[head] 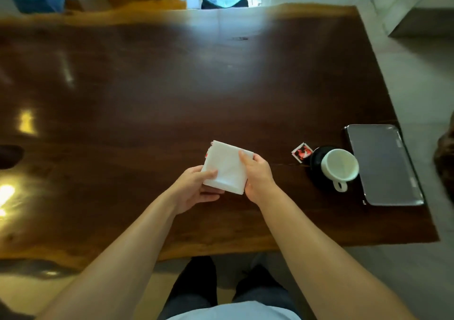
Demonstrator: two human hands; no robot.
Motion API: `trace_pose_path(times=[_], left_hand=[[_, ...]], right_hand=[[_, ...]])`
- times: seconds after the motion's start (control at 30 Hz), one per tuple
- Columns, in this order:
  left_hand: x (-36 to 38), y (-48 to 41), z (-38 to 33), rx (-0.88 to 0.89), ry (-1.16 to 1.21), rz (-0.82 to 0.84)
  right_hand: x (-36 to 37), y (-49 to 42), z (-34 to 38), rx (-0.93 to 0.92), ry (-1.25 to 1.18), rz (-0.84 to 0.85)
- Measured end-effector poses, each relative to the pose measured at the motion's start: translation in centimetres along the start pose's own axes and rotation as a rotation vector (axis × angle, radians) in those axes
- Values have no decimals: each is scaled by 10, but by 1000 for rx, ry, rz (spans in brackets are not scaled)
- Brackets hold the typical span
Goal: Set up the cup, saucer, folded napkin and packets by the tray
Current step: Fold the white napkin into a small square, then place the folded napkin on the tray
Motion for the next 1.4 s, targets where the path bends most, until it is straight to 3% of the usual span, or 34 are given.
trace_pose_path(times=[0.1,0.17,0.3,0.47,0.8,1.0,1.2,1.4], left_hand=[[47,12,3,-77,-55,61],[76,17,-3,-67,-37,-11],[130,20,-17,32,-107,-291],[181,17,-33,140,-198,-348],[219,45,-93,635,-479,-600],[216,22,-94,585,-421,-565],[209,25,-118,709,-437,-498],[202,1,-117,449,-394,-375]], right_hand=[[-47,19,22,-123,333,-102],[-75,32,37,-212,464,-122],[-115,56,70,-397,541,-137],[-153,78,104,-569,614,-218],[-193,85,134,-645,614,-359],[-197,73,141,-645,575,-418],[-191,55,135,-506,449,-364],[-183,53,143,-387,465,-431]])
Point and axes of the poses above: each hand's wrist, its own y-axis away from the middle knuckle, its own x-axis out of the palm, z = x × y, the point moved 9 cm from there along -y, towards the middle knuckle, and after that the axes turned 2 degrees about x, right-handed, at the moved point
